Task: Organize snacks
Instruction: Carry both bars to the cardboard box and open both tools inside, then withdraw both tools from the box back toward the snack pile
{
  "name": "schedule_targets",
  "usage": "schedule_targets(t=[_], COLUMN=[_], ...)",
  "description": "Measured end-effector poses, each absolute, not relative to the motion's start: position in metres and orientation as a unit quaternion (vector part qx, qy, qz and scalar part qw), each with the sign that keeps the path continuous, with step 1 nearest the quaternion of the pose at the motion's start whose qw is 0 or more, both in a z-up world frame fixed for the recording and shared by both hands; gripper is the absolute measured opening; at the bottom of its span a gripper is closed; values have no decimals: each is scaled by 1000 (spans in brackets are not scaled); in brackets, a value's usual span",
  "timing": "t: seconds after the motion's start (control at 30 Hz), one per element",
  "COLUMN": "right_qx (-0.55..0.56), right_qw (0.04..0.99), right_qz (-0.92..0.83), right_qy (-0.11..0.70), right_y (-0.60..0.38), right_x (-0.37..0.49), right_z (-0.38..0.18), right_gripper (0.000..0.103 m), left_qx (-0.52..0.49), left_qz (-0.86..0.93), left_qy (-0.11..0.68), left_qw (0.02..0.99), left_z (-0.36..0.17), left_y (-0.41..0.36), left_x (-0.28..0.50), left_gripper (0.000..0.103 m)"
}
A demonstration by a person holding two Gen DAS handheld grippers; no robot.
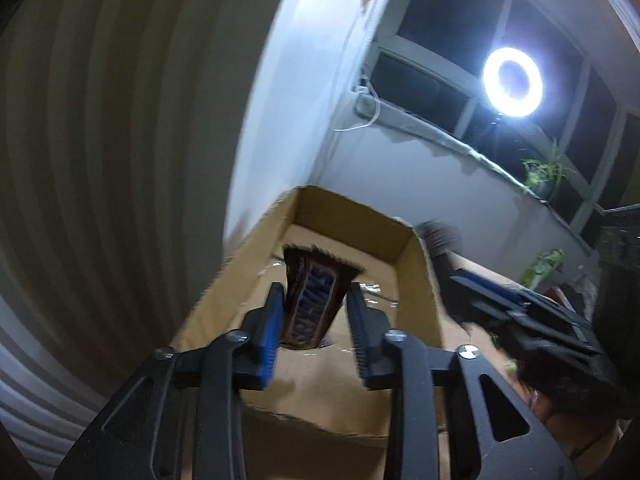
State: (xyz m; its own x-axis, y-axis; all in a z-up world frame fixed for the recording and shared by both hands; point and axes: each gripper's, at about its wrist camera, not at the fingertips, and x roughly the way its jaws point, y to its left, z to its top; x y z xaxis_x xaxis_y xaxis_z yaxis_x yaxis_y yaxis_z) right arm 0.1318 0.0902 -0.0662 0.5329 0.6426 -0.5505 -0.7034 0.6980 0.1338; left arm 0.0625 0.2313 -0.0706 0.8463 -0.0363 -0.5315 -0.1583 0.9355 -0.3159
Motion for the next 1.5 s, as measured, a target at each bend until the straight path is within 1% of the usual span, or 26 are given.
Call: schedule_targets(t=[0.03, 0.07, 0.13, 0.2, 0.23, 0.27, 0.33, 0.5, 0.7, 1.13, 1.2, 1.23, 1.27, 1.5], right_qx=[-53, -55, -64, -67, -65, -63, -60, -33, -49, -36, -33, -31, -30, -17], right_qw=[877, 881, 891, 900, 905, 910, 916, 919, 924, 932, 933, 935, 937, 941], right_qz=[381, 376, 357, 340, 331, 322, 313, 307, 298, 278, 274, 270, 266, 253], right_qy=[288, 284, 273, 265, 259, 254, 244, 246, 236, 231, 230, 228, 225, 226], right_y=[86, 81, 68, 53, 45, 37, 23, -4, -15, -51, -60, -64, -68, -89], right_x=[126, 119, 103, 89, 83, 78, 67, 55, 36, 13, 11, 10, 9, 8], right_z=[-68, -70, -73, -75, -76, -75, -74, -63, -53, -52, -52, -52, -52, -54], right_gripper=[57, 64, 68, 70, 74, 80, 88, 88, 88, 89, 91, 97, 100, 100], left_qx=[-178, -177, -163, -143, -135, -130, -116, -79, -54, -12, -7, -5, -3, 12], left_qz=[37, 43, 62, 74, 76, 77, 81, 89, 80, 51, 48, 46, 45, 34], left_qy=[275, 271, 262, 262, 261, 258, 248, 230, 209, 198, 199, 199, 198, 204], left_qw=[944, 945, 949, 951, 953, 954, 958, 966, 973, 979, 979, 979, 979, 978], left_z=[-72, -72, -68, -62, -58, -54, -44, -20, 3, 19, 20, 21, 22, 21], left_y=[233, 233, 232, 226, 224, 222, 215, 197, 173, 125, 118, 115, 112, 93], left_x=[60, 56, 46, 42, 40, 38, 32, 16, -4, -10, -10, -10, -11, -8], left_gripper=[55, 66, 70, 71, 75, 78, 79, 80, 81, 81, 81, 81, 81, 81])
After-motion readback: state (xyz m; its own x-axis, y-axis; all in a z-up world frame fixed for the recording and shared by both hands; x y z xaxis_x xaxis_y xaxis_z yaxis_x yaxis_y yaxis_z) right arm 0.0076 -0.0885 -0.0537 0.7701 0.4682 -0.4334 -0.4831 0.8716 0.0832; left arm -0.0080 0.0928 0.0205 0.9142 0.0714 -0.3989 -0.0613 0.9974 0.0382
